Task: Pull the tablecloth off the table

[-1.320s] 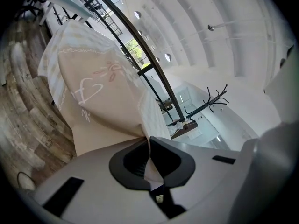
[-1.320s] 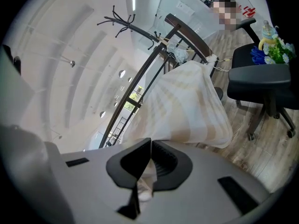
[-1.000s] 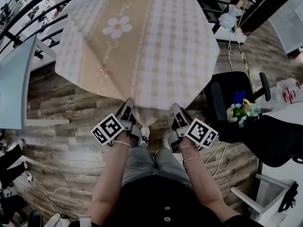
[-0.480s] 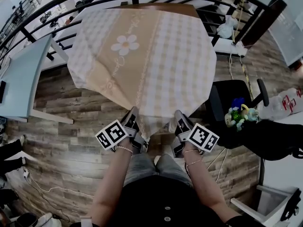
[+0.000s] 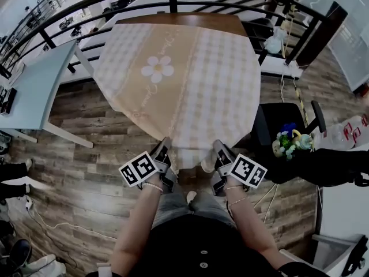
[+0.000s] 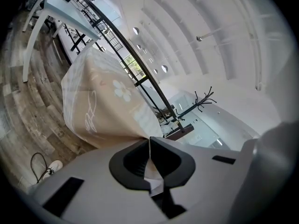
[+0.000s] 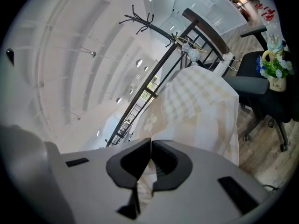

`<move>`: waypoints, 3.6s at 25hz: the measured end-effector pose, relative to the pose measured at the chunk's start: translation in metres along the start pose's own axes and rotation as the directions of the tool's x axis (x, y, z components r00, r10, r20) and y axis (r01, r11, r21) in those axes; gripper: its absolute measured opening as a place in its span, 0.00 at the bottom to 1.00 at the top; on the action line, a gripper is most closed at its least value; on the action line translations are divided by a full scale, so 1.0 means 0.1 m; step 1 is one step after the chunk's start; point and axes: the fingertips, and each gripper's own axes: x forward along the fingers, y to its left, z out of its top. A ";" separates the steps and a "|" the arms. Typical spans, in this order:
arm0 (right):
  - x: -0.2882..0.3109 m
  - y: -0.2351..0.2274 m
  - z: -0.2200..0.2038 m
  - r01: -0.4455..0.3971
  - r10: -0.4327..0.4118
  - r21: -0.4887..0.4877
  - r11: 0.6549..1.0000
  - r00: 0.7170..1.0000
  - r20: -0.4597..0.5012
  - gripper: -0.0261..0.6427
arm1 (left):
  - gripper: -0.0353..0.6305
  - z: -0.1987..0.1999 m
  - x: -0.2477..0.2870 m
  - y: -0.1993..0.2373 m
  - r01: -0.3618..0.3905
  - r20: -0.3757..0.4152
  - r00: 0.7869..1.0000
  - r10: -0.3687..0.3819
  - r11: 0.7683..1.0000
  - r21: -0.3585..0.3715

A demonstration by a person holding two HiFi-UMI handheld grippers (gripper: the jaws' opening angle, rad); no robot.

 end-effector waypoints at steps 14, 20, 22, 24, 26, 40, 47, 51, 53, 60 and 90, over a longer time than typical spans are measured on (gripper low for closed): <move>-0.52 0.17 -0.48 0.016 -0.016 0.011 1.000 0.999 0.048 0.08 | 0.08 -0.30 -0.67 -0.02 0.032 -0.039 0.999 -0.031 0.999 0.003; -0.76 0.31 -0.83 0.033 -0.036 0.036 0.999 0.995 0.092 0.08 | 0.08 -0.39 -1.09 0.03 0.052 -0.072 0.996 -0.051 0.999 0.005; -0.82 0.37 -0.98 0.035 -0.039 0.037 0.999 0.995 0.092 0.08 | 0.08 -0.39 -1.24 0.07 0.051 -0.071 0.996 -0.051 0.999 0.007; -0.88 0.41 -1.11 0.040 -0.043 0.036 0.999 0.995 0.091 0.08 | 0.08 -0.41 -1.37 0.11 0.053 -0.077 0.996 -0.052 0.999 0.008; -0.91 0.46 -1.20 0.040 -0.043 0.035 0.999 0.995 0.090 0.08 | 0.08 -0.42 -1.47 0.15 0.050 -0.082 0.995 -0.050 0.999 0.005; -0.90 0.60 -1.27 0.039 -0.037 -0.018 0.999 0.997 0.067 0.08 | 0.08 -0.38 -1.58 0.26 0.020 -0.079 0.997 -0.022 0.999 -0.029; -0.86 0.49 -1.23 0.064 -0.064 -0.010 0.998 0.997 0.039 0.08 | 0.08 -0.44 -1.48 0.27 0.009 -0.107 0.994 -0.011 1.000 -0.021; -0.84 0.47 -1.17 0.067 -0.066 -0.014 0.998 0.997 0.041 0.08 | 0.08 -0.43 -1.44 0.22 0.016 -0.112 0.994 -0.017 1.000 -0.013; -0.82 0.47 -1.16 0.065 -0.065 -0.015 0.998 0.997 0.040 0.08 | 0.08 -0.42 -1.43 0.22 0.017 -0.111 0.994 -0.019 1.000 -0.015; -0.78 0.45 -1.14 0.063 -0.063 -0.016 0.998 0.998 0.032 0.08 | 0.08 -0.40 -1.38 0.23 0.006 -0.111 0.994 -0.007 1.000 -0.016; -0.79 0.47 -1.26 0.071 -0.070 -0.055 0.996 0.997 0.019 0.08 | 0.08 -0.40 -1.48 0.28 0.001 -0.108 0.994 -0.003 1.000 -0.017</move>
